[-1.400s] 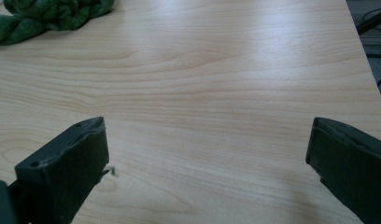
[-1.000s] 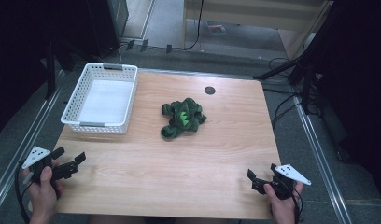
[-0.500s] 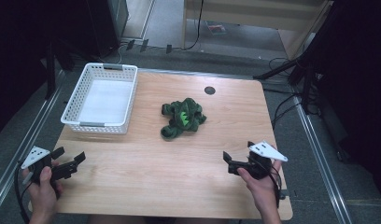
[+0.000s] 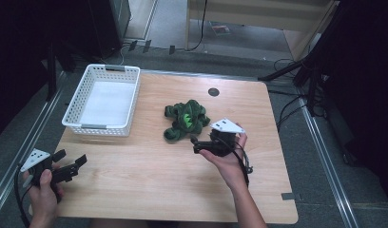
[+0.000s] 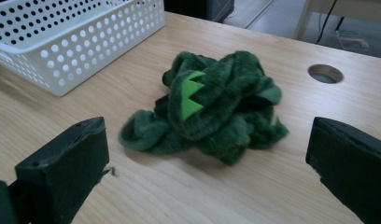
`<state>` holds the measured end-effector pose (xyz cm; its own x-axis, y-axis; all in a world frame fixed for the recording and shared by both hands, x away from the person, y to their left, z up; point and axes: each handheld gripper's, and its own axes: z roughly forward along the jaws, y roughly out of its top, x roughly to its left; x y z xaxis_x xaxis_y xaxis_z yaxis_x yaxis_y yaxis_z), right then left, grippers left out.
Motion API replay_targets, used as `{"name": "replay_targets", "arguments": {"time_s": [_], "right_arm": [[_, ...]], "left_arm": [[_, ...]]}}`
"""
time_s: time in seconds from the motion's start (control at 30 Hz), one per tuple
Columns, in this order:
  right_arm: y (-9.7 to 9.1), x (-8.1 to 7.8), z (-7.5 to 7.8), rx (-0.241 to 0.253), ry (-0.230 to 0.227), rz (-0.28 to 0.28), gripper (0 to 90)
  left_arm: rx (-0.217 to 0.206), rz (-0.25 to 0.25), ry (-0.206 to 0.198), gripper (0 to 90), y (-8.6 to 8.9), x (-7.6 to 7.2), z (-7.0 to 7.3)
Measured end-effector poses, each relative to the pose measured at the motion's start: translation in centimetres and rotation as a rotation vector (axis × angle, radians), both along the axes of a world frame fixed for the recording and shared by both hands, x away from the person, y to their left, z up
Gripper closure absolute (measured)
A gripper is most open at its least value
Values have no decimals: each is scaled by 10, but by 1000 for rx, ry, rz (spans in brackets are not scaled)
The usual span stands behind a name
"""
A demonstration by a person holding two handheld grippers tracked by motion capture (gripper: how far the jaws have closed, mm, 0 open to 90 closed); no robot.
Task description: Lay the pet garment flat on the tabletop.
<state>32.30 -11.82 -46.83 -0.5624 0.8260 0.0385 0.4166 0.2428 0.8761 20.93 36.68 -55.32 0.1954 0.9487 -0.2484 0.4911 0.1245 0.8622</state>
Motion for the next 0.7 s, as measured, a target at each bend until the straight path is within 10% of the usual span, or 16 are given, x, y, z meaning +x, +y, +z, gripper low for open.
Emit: {"name": "replay_targets", "arguments": {"time_s": [0.43, 0.7], "right_arm": [[69, 55, -26, -76, 51, 33, 52], [83, 80, -68, -195, 132, -15, 135]], "left_arm": [[-4, 0, 1, 87, 0, 0, 0], [-12, -3, 0, 87, 1, 0, 0]]}}
